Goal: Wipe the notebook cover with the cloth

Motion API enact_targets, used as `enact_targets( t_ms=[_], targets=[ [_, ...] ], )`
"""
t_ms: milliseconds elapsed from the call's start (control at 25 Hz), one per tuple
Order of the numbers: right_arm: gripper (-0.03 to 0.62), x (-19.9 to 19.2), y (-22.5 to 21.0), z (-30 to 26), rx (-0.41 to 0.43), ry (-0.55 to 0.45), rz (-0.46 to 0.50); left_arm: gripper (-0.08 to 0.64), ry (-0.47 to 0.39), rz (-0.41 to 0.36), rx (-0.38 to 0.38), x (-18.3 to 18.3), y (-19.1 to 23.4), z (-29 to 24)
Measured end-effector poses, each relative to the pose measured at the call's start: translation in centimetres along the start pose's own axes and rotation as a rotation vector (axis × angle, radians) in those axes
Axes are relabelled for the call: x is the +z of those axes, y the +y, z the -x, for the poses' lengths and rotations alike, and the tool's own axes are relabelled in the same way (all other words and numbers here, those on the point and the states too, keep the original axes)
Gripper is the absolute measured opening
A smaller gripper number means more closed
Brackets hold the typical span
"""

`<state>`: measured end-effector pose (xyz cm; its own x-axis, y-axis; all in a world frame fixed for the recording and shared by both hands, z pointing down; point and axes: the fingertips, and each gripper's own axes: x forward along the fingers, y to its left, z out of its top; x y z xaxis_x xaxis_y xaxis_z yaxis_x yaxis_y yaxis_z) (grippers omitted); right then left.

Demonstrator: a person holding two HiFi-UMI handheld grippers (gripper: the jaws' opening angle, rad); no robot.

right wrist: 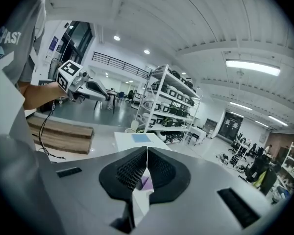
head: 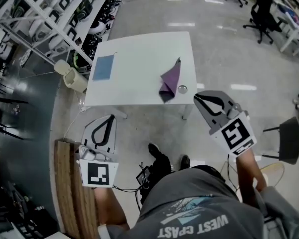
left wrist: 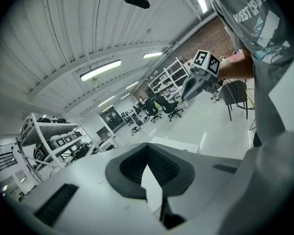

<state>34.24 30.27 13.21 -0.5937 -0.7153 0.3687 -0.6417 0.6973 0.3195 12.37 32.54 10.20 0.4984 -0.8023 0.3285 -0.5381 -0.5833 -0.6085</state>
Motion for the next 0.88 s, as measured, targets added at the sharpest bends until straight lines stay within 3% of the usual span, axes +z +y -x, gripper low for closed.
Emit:
enact_targets(
  t_ms=[600,880],
  targets=[
    [0.031,3.9,-2.5,-13.2,-0.109,0.078,-0.051,0.0,-0.116,0.009,-0.102,-7.6,11.8,-7.3],
    [0.031,5.9,-3.6,-16.5,-0.174,0.11,-0.048,0.0,-0.167,0.014,-0.145,-10.1,15.3,-9.7]
  ],
)
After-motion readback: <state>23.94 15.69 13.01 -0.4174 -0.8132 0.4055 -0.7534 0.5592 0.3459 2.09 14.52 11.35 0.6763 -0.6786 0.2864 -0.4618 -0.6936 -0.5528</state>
